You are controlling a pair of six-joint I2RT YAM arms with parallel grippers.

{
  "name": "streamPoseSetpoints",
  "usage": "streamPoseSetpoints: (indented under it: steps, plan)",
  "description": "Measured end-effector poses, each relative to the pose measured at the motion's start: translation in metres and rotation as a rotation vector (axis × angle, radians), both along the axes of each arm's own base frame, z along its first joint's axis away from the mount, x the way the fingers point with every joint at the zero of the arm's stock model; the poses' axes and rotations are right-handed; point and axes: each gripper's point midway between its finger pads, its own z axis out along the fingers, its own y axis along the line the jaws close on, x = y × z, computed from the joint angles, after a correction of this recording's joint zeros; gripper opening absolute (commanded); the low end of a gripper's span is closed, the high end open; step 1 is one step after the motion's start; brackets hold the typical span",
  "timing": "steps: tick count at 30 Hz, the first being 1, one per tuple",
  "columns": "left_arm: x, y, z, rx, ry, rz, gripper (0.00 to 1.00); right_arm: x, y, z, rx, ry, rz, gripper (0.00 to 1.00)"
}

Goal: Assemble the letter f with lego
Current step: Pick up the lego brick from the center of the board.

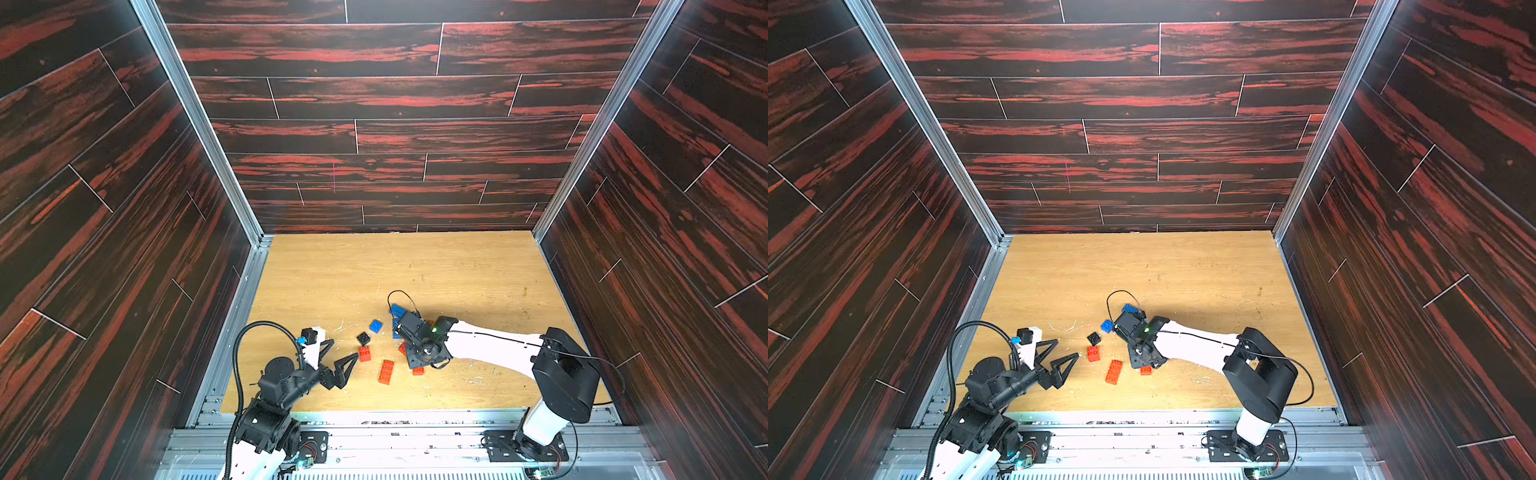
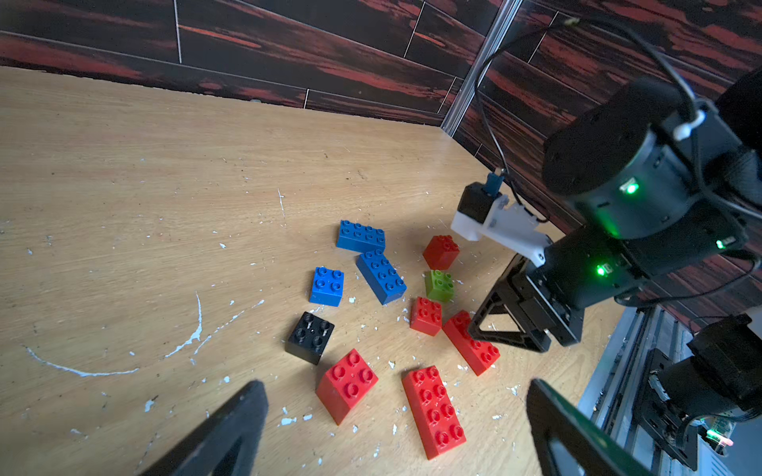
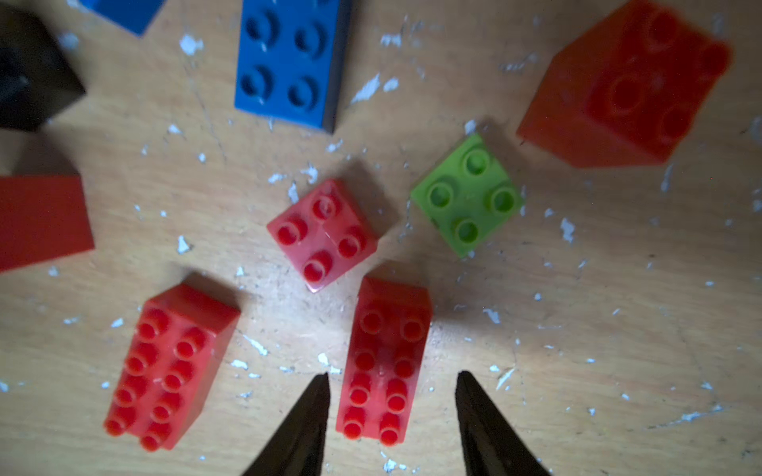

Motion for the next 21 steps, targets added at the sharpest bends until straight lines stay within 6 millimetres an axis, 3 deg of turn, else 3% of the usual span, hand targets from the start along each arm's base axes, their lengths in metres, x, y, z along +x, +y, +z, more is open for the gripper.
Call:
streamPoseSetpoints:
  steps: [7, 13, 21]
  plan:
    - [0.000, 0.000, 0.000, 0.000, -0.002, 0.003, 1.00, -0.013, 0.001, -0.014, -0.005, 0.033, 0.029, 0.52]
    - [0.000, 0.001, 0.002, -0.002, -0.008, 0.003, 1.00, -0.012, 0.002, -0.015, -0.004, 0.030, 0.040, 0.52]
    - [0.000, 0.001, 0.002, -0.002, -0.009, 0.003, 1.00, -0.012, -0.001, -0.032, -0.052, 0.047, 0.064, 0.47]
